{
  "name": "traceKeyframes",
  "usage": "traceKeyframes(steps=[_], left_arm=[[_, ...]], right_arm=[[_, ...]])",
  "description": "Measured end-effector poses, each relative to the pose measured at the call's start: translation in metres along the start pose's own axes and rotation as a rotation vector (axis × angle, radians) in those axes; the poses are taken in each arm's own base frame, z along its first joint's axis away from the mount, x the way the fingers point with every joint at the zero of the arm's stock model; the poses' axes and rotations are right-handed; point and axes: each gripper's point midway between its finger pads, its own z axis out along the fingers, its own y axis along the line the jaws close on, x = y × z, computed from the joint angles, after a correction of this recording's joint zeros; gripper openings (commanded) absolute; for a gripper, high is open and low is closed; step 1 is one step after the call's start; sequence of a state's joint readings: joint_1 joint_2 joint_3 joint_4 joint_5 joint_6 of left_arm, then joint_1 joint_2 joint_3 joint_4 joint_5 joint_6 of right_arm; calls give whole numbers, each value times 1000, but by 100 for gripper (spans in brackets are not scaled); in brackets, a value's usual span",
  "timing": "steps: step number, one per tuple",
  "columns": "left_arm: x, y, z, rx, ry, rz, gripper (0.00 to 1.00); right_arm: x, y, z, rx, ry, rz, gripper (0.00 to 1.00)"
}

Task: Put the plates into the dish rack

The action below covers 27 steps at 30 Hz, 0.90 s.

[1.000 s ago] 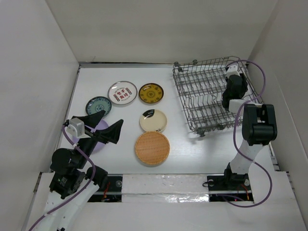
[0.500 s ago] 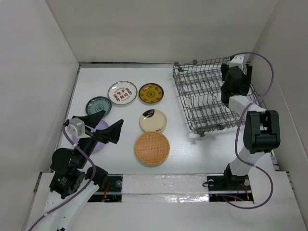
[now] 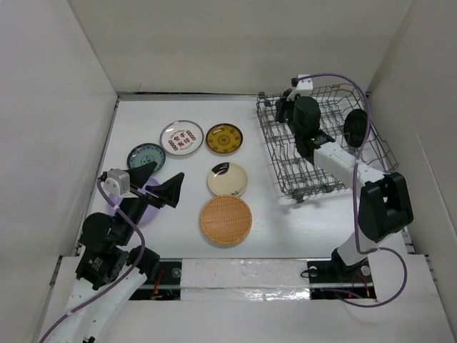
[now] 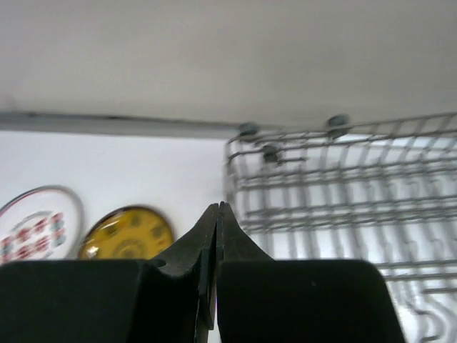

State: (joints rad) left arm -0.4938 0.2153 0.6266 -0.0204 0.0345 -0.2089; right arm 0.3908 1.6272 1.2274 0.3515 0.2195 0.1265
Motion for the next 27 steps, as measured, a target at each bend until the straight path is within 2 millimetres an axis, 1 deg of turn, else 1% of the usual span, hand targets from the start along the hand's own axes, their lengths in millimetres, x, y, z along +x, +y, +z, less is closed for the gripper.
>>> traceKeyframes(steps=[3, 6, 7, 9, 10, 11, 12, 13, 14, 15, 16, 17, 18, 19, 20, 22, 26, 27], left_arm=[[3, 2, 3, -11, 13, 0, 99], [7, 4, 6, -21, 28, 0, 99], [9, 5, 7, -23, 35, 0, 99], [12, 6, 9, -29, 47, 0, 99], [14, 7, 10, -31, 53, 1, 99], [15, 7, 11, -33, 58, 1, 99], [17, 7, 12, -35, 64, 1, 98], [19, 8, 13, -36, 72, 1, 95], [22, 8, 15, -37, 84, 1, 89], [26, 8, 17, -37, 98, 1, 74], [30, 9, 19, -37, 114, -3, 60], [34, 9, 22, -37, 130, -2, 37], [38, 10, 24, -39, 145, -5, 11], [41, 10, 25, -41, 158, -6, 4], [44, 11, 26, -44, 169, -1, 0], [49, 13, 28, -48, 187, 3, 0], [55, 14, 30, -55, 208, 3, 0], [56, 15, 31, -56, 211, 3, 7]], right_arm=[[22, 49, -12, -136, 85, 54, 0], [47, 108, -37, -280, 178, 69, 0], [55, 125, -46, -324, 208, 70, 0], [74, 150, -67, -410, 271, 64, 0], [86, 157, -79, -446, 313, 61, 0], [98, 160, -89, -470, 358, 57, 2], [110, 159, -97, -486, 399, 55, 8], [122, 157, -105, -500, 444, 56, 14], [135, 154, -112, -509, 493, 56, 20], [147, 152, -119, -518, 540, 54, 39], [159, 148, -126, -520, 587, 55, 47], [171, 145, -133, -522, 627, 55, 53], [182, 142, -140, -523, 668, 55, 62], [192, 140, -147, -524, 706, 57, 65], [201, 139, -154, -527, 739, 57, 66], [215, 136, -165, -532, 793, 59, 66], [233, 135, -179, -552, 868, 65, 66], [237, 135, -181, -556, 882, 68, 66]])
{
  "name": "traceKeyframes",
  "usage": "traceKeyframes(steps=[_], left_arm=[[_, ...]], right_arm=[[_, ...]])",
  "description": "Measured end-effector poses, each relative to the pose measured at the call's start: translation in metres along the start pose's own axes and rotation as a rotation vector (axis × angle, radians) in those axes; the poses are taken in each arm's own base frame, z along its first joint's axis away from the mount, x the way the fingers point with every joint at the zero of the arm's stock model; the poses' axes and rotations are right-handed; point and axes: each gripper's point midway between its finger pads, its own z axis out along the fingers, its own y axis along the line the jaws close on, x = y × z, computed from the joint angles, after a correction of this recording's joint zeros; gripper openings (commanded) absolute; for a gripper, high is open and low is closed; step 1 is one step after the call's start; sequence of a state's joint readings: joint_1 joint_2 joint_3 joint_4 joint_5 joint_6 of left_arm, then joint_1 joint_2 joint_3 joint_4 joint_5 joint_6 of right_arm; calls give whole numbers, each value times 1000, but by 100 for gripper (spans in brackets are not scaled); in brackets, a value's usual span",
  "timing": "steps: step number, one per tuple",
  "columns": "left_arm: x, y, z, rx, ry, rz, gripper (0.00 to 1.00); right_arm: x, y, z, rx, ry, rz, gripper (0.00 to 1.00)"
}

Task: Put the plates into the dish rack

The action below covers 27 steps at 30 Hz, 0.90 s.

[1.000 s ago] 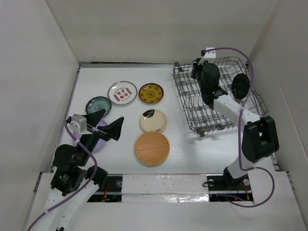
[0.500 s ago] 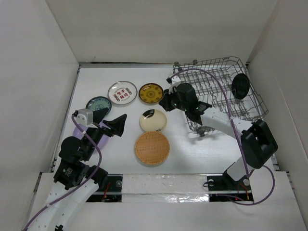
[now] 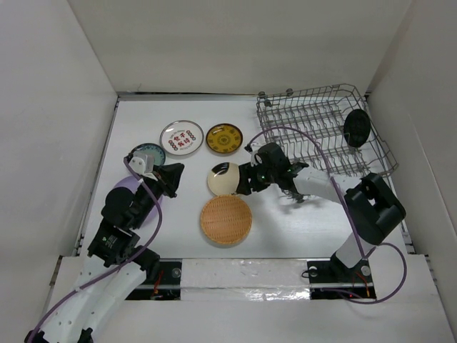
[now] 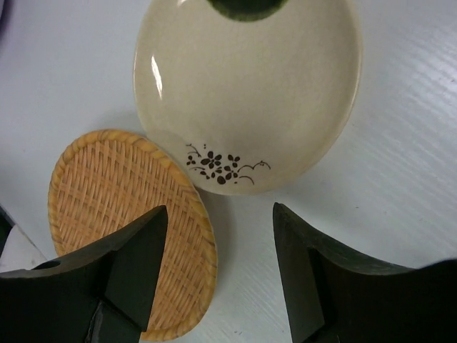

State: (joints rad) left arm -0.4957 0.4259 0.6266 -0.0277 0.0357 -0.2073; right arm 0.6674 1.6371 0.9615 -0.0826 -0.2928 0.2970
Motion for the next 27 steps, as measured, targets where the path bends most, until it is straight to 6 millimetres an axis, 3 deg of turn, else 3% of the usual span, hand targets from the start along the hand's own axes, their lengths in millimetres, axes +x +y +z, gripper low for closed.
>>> traceKeyframes(steps=[1, 2, 4, 10, 16, 20, 21, 27], left_arm=[[1, 0, 1, -1, 5, 0, 15], [2, 1, 2, -1, 10, 4, 29], [4, 1, 3, -2, 18, 2, 39], [6, 1, 4, -1, 24, 1, 44], [5, 0, 3, 1, 21, 1, 46], [1, -1, 0, 7, 5, 1, 47], [-1, -2, -1, 9, -1, 1, 48], [-8, -4, -6, 18, -30, 1, 50]], right_arm=[[3, 1, 1, -8, 11, 3, 66], [7, 3, 2, -15, 25, 4, 66], [15, 4, 5, -23, 51, 5, 66], [44, 1, 20, -20, 147, 21, 64], [52, 14, 25, -49, 175, 1, 57], [60, 25, 30, -73, 194, -6, 41], [61, 27, 31, -80, 197, -2, 30], [61, 49, 33, -162, 199, 40, 3]])
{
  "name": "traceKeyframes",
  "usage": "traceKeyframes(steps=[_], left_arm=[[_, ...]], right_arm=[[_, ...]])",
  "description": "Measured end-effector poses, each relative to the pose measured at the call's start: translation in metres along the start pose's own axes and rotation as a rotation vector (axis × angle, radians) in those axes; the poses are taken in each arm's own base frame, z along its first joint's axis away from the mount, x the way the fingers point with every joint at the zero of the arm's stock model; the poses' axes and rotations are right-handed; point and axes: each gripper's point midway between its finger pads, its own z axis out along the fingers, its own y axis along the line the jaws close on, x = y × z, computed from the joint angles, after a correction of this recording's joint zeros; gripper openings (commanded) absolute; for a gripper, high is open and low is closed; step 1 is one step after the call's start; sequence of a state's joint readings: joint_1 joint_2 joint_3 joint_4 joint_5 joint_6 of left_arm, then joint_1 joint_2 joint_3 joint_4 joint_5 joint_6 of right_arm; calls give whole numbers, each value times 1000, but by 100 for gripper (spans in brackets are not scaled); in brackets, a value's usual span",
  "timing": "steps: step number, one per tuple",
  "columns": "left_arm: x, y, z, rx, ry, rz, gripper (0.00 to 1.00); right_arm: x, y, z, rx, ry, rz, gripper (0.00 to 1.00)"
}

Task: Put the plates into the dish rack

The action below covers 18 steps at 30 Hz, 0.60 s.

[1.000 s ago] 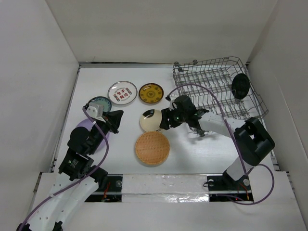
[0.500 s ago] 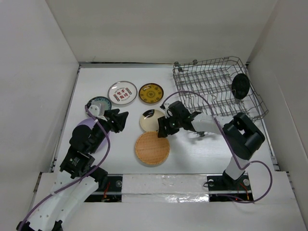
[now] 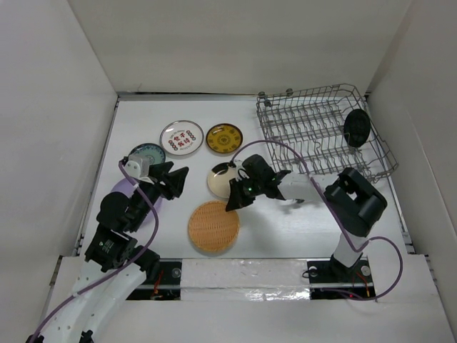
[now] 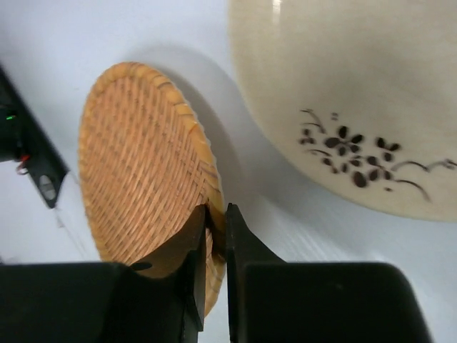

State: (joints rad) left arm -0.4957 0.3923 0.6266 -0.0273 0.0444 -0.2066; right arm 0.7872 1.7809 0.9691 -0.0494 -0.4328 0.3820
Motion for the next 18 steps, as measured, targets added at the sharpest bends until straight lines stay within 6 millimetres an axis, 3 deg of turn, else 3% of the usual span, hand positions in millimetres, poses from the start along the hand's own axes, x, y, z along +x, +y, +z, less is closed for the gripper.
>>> traceKeyframes(steps=[6, 11, 15, 18], left_arm=[[-6, -2, -5, 7, -25, 0, 52], [-11, -3, -9, 11, -46, 0, 53], [-15, -4, -12, 16, -64, 0, 54], [-17, -5, -14, 21, -73, 0, 54]], right_arm=[[-6, 24, -7, -72, -31, -10, 0], [-18, 48, -27, -130, -101, -69, 0], [-54, 67, -46, -146, -212, -138, 0], [-108, 81, -69, -138, -366, -184, 0]])
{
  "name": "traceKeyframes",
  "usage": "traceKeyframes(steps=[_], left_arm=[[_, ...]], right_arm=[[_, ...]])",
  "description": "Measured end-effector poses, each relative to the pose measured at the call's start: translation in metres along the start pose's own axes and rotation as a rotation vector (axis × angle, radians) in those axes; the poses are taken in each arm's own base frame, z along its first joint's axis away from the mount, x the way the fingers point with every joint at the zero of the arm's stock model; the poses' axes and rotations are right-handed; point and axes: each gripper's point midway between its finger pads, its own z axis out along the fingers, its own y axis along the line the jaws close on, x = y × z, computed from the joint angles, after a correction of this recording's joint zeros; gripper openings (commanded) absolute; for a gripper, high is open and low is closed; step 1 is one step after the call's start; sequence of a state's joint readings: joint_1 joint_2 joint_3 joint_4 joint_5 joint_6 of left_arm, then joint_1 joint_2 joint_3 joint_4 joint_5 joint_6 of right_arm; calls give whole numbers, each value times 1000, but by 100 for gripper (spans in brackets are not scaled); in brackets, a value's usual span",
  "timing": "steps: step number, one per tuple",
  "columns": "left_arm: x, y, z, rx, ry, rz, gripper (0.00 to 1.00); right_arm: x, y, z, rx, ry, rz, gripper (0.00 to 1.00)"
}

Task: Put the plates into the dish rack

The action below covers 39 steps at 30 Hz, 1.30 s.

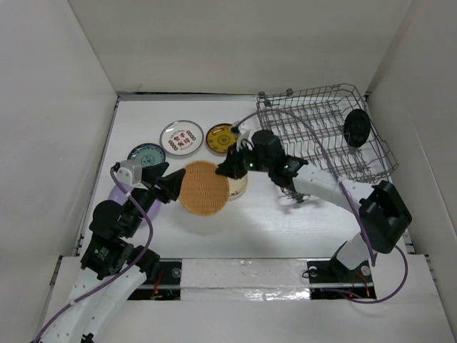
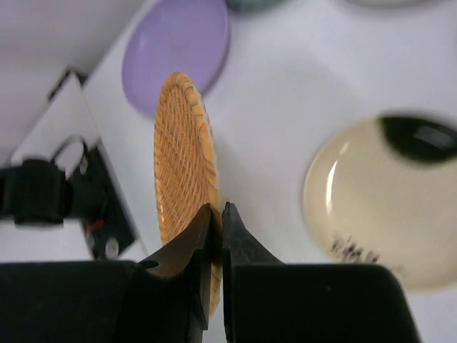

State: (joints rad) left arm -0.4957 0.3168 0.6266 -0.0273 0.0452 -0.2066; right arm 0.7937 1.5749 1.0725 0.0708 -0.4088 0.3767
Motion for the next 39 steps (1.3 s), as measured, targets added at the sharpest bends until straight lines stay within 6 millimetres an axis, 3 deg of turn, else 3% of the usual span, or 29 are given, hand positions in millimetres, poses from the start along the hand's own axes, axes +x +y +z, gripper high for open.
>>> traceKeyframes(steps=[4, 7, 10, 13, 18, 21, 25, 30, 39], left_arm=[[-3, -1, -2, 6, -10, 0, 54], [-7, -3, -6, 16, -30, 0, 54], [-14, -6, -12, 30, -57, 0, 54], [-19, -9, -17, 44, -80, 1, 54], [-22, -14, -21, 71, -90, 2, 55], [-23, -16, -22, 81, -93, 3, 55], [-25, -17, -24, 88, -104, 3, 55], [-25, -18, -25, 90, -105, 4, 55], [-25, -18, -25, 91, -104, 4, 55]], right_arm=[[-102, -22, -24, 132, -266, -50, 0], [-172, -60, -71, 349, -492, -109, 0], [-216, -100, -134, 619, -671, -182, 0], [-238, -132, -194, 837, -788, -264, 0], [-242, -195, -292, 1162, -850, -347, 0], [-239, -221, -335, 1360, -823, -394, 0], [-232, -245, -344, 1510, -719, -485, 0], [-210, -290, -348, 1602, -550, -520, 0], [-170, -352, -398, 1685, -416, -435, 0]])
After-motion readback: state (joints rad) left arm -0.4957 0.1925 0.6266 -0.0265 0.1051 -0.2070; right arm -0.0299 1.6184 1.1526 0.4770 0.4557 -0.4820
